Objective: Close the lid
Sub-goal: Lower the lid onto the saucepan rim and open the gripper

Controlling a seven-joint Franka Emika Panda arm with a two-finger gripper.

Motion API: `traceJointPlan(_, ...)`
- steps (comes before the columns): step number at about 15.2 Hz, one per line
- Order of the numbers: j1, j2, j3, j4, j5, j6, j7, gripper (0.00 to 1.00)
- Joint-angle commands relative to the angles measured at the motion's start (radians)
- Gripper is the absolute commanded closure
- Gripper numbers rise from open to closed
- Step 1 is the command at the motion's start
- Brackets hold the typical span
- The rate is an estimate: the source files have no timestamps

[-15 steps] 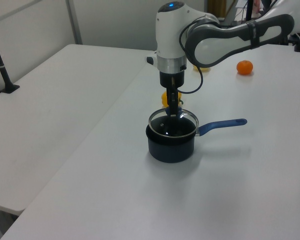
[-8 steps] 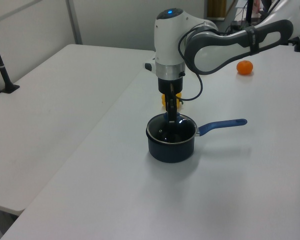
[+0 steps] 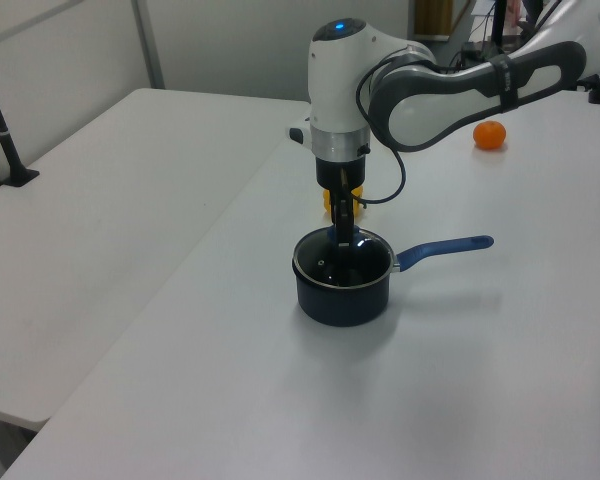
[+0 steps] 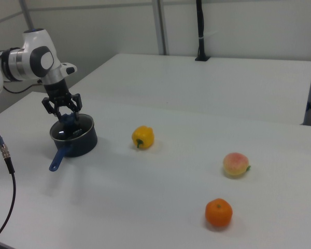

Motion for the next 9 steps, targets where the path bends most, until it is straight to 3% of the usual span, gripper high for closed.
traceJointPlan(1, 0.013, 0.003, -0.011, 0.004, -0.016, 0.014, 0.018, 0.02)
traceJointPlan(5, 0.013, -0.011, -0.008, -0.010, -0.035, 0.010, 0.020, 0.00)
traceJointPlan(9, -0.001, -0.164, -0.006, -0.137, -0.022, 0.005, 0.017, 0.00)
